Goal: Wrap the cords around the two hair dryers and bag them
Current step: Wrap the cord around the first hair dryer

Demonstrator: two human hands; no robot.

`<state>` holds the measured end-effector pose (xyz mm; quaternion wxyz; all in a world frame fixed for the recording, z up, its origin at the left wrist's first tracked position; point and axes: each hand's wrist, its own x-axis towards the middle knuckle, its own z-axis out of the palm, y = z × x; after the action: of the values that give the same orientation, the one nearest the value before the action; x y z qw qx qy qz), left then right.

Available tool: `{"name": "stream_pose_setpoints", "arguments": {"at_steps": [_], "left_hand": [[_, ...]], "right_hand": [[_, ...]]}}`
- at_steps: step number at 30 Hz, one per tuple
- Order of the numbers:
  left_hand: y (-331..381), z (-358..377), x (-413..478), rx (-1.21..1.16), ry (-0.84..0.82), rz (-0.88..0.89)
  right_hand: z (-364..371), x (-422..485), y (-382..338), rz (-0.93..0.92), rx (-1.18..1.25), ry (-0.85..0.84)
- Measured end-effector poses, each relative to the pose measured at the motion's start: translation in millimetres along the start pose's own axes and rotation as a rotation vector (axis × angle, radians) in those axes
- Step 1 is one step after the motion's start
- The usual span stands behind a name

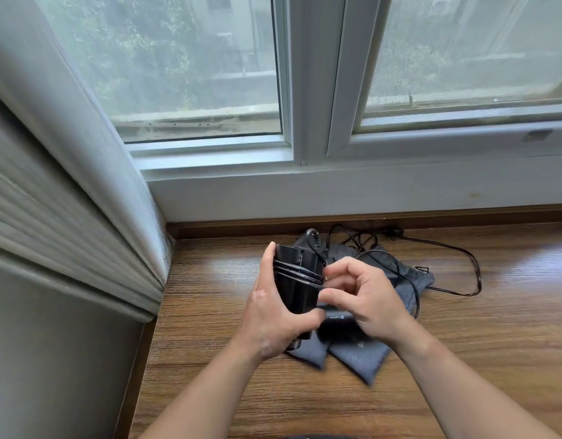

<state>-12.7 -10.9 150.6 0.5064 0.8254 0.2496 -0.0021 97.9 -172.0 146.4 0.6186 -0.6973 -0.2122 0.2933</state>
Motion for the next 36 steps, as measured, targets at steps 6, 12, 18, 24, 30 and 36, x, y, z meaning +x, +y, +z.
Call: {"name": "stream_pose_setpoints", "arguments": {"at_steps": [6, 12, 18, 24, 30, 36], "left_hand": [[3.1, -2.5, -5.6, -0.081, -0.1, 0.042], [8.6, -7.3, -3.0, -0.162, -0.22, 0.072], [4.4, -7.2, -2.0, -0.268, -0.216, 0.041], [6.3, -11.9, 0.0, -0.406, -0.222, 0.032], [16.3, -3.3, -2.6, -0.08, -0.005, 0.107], [10.7, 14.4, -3.1, 0.212, 0.087, 0.193]], "right_hand": [[-7.0, 5.9, 8.7, 0.005, 0.034, -0.042], [-6.1, 9.3, 14.9, 0.039, -0.098, -0.075], [-5.1, 9.6, 7.5, -0.001, -0.047, -0.099], [-3.7, 7.0, 3.4, -0.004, -0.078, -0.103], [5.7, 6.1, 7.9, 0.043, -0.208, 0.276], [7.1, 3.2, 3.8, 0.108, -0.319, 0.316]]}}
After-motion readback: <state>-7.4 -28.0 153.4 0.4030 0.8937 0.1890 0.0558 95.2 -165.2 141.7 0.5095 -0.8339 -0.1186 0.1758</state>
